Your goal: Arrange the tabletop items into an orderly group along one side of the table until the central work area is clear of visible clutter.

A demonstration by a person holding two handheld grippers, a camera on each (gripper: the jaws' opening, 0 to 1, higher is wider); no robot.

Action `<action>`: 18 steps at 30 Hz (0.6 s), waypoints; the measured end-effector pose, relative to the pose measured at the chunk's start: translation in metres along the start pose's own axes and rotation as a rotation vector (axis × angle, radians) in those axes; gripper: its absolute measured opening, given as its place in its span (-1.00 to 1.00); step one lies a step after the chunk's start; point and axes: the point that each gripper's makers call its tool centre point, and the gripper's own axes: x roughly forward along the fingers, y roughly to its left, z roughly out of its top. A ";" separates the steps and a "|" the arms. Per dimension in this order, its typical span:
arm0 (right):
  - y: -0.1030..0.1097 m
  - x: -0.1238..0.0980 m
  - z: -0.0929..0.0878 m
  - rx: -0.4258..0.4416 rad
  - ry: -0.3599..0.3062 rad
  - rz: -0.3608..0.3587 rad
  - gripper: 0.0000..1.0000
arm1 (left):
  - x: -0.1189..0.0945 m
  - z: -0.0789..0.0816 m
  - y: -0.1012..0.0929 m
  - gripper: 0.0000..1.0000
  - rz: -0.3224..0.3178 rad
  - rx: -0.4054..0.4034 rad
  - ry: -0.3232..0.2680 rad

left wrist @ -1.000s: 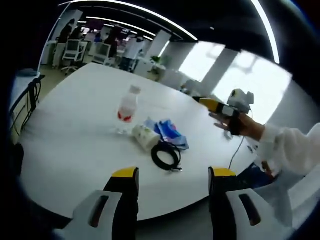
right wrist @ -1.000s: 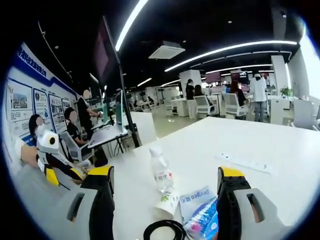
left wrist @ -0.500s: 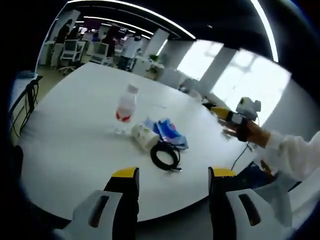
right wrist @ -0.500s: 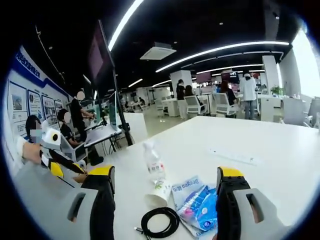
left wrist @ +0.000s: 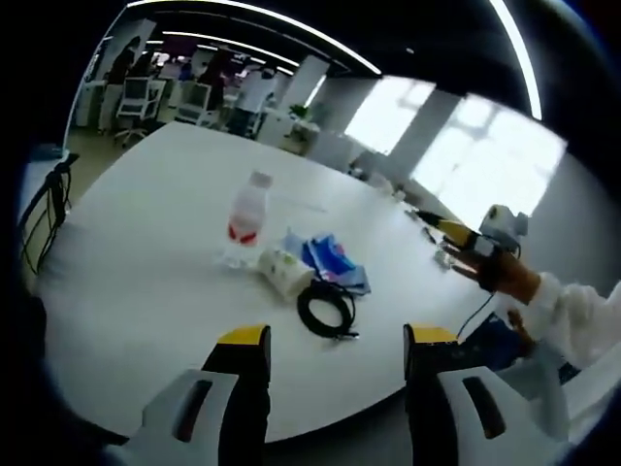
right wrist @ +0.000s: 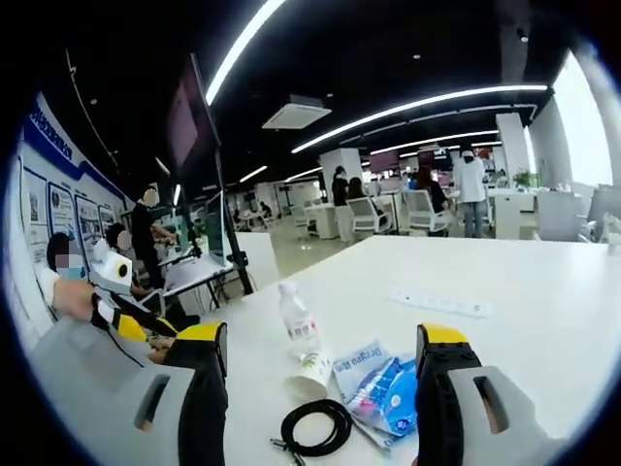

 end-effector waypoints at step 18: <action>0.001 -0.051 -0.023 0.045 0.006 -0.154 0.53 | 0.029 0.004 -0.003 0.01 -0.079 0.095 0.098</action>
